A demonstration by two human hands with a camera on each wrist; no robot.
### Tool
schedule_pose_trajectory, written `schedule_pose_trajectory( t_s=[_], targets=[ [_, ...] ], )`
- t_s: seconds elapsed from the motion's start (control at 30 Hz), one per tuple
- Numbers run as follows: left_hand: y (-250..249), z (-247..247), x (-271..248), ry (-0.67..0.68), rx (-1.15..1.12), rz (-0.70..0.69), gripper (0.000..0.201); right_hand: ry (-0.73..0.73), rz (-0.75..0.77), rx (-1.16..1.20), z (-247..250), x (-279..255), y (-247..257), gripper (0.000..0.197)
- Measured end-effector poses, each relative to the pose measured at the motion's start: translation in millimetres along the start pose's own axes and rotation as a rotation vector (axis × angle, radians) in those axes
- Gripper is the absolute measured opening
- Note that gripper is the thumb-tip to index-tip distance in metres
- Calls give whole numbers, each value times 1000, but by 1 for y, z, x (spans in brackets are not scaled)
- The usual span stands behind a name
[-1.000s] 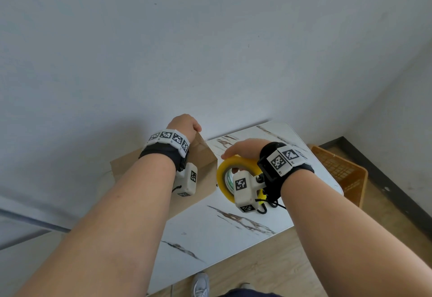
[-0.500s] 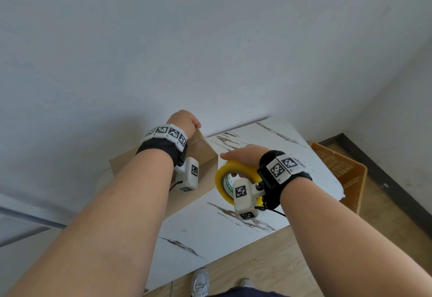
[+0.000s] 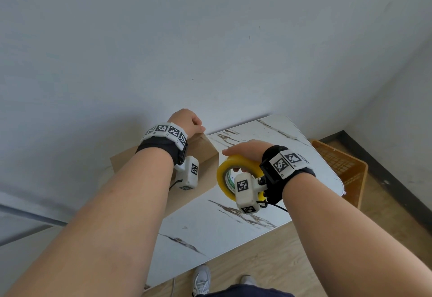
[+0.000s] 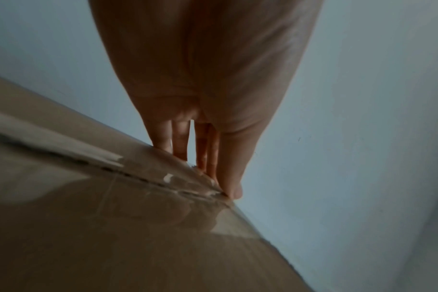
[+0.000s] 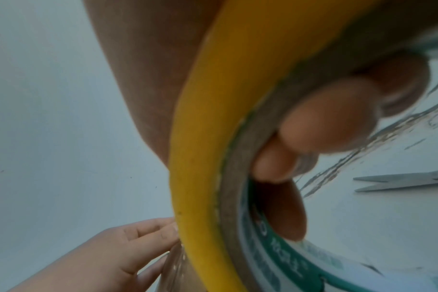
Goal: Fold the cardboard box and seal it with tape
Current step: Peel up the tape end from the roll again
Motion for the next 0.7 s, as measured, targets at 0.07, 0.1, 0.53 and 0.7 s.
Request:
schedule_pose_trajectory(
  t_s=[0.07, 0.1, 0.53, 0.7],
  targets=[
    [0, 0, 0, 6, -3, 0, 25, 6, 17, 11, 4, -2, 3, 42],
    [-1, 0, 0, 15, -5, -1, 25, 12, 20, 18, 6, -3, 5, 41],
    [1, -1, -4, 4, 2, -7, 29, 128, 23, 154, -22, 7, 1, 19],
    [1, -4, -7, -1, 19, -20, 32, 35, -54, 6, -28, 16, -25, 44]
  ],
)
Point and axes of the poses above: each hand's wrist, its own x-axis towards the middle knuckle, its own z-axis out of the back of the hand, y = z × x, the point moved 7 cm from there along x, towards the middle knuckle, and after that the axes turned 8 degrees about -x, right-handed, at the moved point
